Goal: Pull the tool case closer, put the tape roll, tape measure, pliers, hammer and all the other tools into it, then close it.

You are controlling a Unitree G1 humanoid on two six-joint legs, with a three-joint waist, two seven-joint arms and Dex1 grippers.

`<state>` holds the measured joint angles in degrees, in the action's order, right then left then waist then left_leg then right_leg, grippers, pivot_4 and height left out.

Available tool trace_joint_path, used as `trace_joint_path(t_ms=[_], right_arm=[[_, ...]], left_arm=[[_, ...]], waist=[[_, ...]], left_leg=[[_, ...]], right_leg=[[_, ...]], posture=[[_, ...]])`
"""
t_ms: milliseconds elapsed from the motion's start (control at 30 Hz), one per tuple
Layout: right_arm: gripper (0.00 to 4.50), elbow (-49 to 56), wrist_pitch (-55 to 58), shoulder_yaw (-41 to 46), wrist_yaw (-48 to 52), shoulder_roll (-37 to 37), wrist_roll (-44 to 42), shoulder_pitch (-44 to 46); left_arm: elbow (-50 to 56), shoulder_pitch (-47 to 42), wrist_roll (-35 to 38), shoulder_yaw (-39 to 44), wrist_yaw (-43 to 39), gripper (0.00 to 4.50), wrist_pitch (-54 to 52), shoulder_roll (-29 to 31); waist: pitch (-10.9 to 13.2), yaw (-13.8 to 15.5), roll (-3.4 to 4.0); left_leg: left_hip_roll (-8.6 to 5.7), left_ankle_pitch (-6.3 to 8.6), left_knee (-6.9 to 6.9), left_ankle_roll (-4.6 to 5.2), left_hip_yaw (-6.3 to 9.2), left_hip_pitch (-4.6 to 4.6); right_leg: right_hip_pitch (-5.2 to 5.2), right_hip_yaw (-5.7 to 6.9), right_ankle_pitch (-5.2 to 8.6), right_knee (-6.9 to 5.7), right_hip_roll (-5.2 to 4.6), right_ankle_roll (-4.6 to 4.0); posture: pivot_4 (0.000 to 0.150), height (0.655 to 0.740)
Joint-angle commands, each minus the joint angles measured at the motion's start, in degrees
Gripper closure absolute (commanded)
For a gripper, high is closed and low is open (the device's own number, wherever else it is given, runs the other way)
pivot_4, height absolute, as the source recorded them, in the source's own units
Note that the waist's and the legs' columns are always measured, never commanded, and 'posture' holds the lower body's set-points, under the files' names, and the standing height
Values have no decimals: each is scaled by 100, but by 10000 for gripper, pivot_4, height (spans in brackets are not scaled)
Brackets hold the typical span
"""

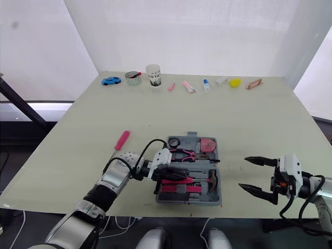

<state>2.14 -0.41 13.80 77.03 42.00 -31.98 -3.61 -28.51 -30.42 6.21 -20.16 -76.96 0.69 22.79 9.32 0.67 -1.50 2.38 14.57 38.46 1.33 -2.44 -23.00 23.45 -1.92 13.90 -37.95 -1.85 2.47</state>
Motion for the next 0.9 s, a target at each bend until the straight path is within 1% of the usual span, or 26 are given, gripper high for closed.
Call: trace_joint_path(t_ms=[33,200,333,400,500,600,700,800,900], right_arm=[[0,201,-51,105,-19,24,-72,-6],[0,232,-31,90,-30,22,-77,10],[0,192,26,117,-105,-65,-167,61],[0,173,66,132,-211,-144,-206,97],[0,81,115,173,-521,-331,-187,154],[0,28,90,226,-788,-480,-126,148],[0,34,19,314,-1127,-617,-45,114],[0,35,-59,422,-1469,-751,15,60],[0,13,-148,475,-1632,-821,85,-38]], left_arm=[[-293,38,-244,-104,58,43347,254,-20],[-213,126,-144,-45,68,43347,162,-53],[567,215,448,292,-89,43347,-493,13],[980,280,718,517,-11,43347,-822,51],[1726,525,1438,1189,265,43347,-1265,81],[2301,890,1835,1679,452,43347,-1622,327],[2810,1348,2230,2197,649,43347,-2168,740],[3082,1948,2341,2719,843,43347,-2192,1093],[3207,2353,2446,3057,1029,43347,-2225,1264]], waist=[[-1,0,1],[-10,0,12],[-10,-10,14],[-10,-11,14],[-10,-16,14],[-10,-57,15],[-10,-100,16],[-10,-142,17],[-10,-139,18]], left_leg=[[0,0,0,0,0,0],[0,0,0,0,-1,4],[0,0,0,0,-2,3],[3,0,0,0,-1,2],[5,0,0,0,1,2],[6,0,-1,0,0,4],[9,0,-6,0,6,6],[13,0,-7,0,10,8],[17,0,-8,0,14,11]], right_leg=[[0,0,0,0,0,0],[-2,0,0,-1,-1,0],[-2,-1,0,-1,-1,0],[-1,-1,0,-2,1,0],[0,0,0,-4,1,0],[-1,-1,0,-4,0,0],[0,-1,0,-4,1,-1],[0,-2,1,-3,0,-1],[0,-5,1,-3,-1,-2]], posture=[[1500,7400],[1500,7400],[1500,7400],[1500,7400],[1500,7400],[1500,7400],[1500,7400],[1500,7400],[1500,7400]])
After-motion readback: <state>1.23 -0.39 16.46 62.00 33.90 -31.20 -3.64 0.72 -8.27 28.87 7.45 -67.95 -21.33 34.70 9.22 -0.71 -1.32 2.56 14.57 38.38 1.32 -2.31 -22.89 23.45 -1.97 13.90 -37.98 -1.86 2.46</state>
